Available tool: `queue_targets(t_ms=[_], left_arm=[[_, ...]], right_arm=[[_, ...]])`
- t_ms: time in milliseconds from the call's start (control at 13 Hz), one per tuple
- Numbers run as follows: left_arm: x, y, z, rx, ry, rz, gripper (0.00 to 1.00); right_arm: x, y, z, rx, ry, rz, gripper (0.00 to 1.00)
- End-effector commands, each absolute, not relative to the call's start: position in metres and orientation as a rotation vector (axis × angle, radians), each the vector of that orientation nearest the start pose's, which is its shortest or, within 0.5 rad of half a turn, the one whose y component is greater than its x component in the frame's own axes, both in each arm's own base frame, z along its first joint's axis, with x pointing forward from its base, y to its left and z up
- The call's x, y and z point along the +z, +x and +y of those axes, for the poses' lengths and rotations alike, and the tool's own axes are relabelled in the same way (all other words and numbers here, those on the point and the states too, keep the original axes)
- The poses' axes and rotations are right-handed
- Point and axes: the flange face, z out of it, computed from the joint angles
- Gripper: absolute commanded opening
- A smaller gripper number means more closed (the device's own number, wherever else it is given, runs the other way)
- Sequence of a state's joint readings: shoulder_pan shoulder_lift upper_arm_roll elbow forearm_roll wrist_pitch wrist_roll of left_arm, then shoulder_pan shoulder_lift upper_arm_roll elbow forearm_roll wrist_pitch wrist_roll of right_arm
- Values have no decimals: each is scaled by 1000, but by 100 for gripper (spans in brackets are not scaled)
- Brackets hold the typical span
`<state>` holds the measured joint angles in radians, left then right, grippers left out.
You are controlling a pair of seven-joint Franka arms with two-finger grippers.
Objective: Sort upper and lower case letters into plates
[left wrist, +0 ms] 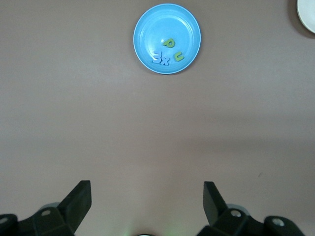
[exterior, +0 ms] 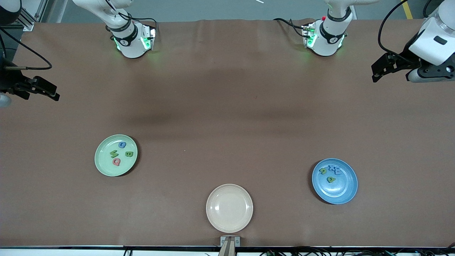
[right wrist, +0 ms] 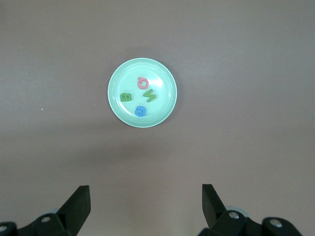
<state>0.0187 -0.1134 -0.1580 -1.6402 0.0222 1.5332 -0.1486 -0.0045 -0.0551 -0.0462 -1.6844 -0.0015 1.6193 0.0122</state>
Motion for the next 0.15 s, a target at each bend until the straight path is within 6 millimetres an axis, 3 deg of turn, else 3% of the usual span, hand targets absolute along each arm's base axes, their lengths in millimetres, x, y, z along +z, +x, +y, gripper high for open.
queue_targets(t_ms=[0,77], left_arm=[[653,514,-72,-28,-3139,12,100],[653,514,-73,-25,-3142,5,100]], right_arm=[[610,528,-26,-13,-3123,85,100],[610,529,-26,-17,-3123,85,100]])
